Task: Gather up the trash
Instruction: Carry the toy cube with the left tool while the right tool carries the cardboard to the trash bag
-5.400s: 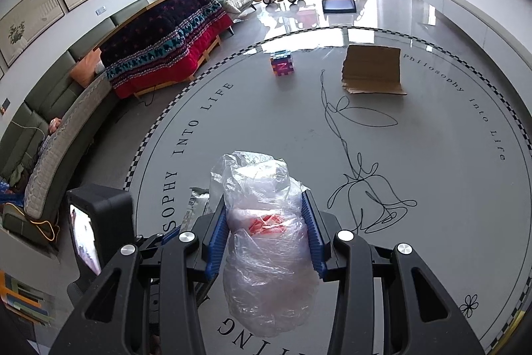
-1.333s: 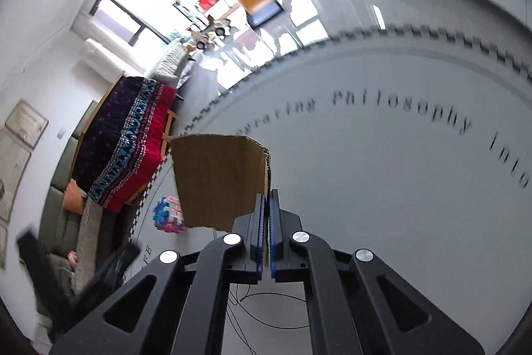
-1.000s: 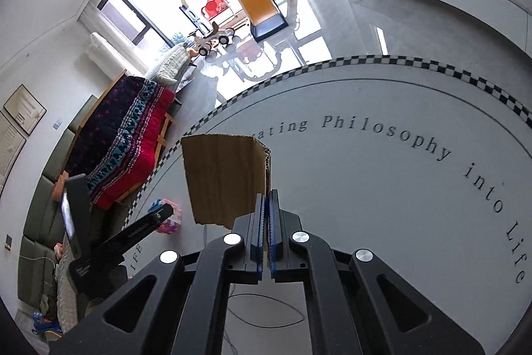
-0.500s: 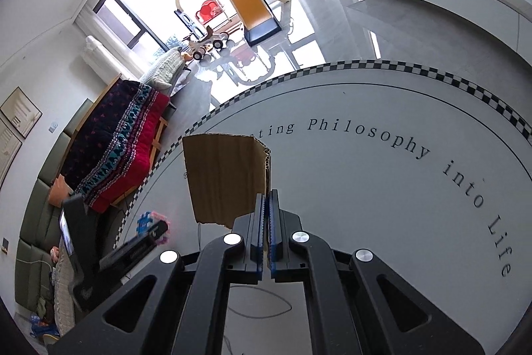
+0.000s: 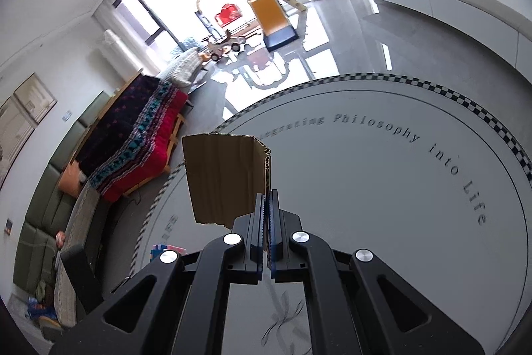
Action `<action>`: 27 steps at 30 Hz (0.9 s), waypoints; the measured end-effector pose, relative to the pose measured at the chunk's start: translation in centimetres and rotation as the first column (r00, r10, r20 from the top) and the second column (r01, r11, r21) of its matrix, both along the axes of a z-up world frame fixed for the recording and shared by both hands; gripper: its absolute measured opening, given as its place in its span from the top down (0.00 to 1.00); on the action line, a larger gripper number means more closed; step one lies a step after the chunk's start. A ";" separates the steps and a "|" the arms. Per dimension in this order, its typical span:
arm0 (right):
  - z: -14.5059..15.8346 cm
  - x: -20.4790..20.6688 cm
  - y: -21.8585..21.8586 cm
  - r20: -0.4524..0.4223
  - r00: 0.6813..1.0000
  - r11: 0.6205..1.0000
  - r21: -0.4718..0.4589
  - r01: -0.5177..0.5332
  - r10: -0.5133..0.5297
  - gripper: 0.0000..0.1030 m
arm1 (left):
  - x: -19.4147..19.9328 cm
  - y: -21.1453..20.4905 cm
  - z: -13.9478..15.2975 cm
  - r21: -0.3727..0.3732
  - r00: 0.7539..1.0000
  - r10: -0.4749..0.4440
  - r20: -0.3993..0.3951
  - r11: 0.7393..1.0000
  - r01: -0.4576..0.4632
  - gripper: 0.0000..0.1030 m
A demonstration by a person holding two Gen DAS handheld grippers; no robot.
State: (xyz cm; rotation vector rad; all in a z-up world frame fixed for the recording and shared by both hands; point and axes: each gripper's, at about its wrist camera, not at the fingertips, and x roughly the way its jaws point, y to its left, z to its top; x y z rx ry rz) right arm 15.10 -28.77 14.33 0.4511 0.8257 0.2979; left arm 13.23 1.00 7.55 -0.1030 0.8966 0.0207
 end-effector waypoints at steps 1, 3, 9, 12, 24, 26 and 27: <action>0.2 -0.6 0.5 0.002 1.000 1.000 0.000 -0.009 0.009 0.97 | -0.7 0.3 0.2 -0.005 1.000 0.004 0.005 1.000 -0.004 0.60; 0.9 -2.6 1.9 0.009 0.999 0.999 0.002 -0.039 0.039 0.97 | -3.0 1.1 0.8 -0.012 1.000 0.016 0.024 1.000 -0.016 0.60; 1.7 -6.9 6.3 0.014 0.991 0.991 0.001 -0.133 0.133 0.97 | -8.9 4.1 1.6 -0.029 0.997 0.060 0.051 0.998 -0.059 0.60; 1.5 -9.0 8.9 0.016 0.982 0.982 -0.003 -0.189 0.189 0.97 | -11.4 6.1 1.5 -0.045 0.994 0.096 0.054 0.995 -0.093 0.60; 1.1 -16.8 23.5 0.010 0.879 0.878 -0.026 -0.477 0.477 0.97 | -23.5 16.5 0.2 -0.066 0.947 0.313 0.071 0.949 -0.309 0.60; 0.9 -18.4 26.4 0.002 0.846 0.845 -0.033 -0.533 0.534 0.97 | -25.9 18.5 0.0 -0.061 0.928 0.365 0.072 0.931 -0.361 0.60; 0.7 -19.2 27.7 -0.003 0.828 0.827 -0.035 -0.560 0.561 0.97 | -26.9 19.4 -0.2 -0.061 0.920 0.386 0.069 0.922 -0.383 0.60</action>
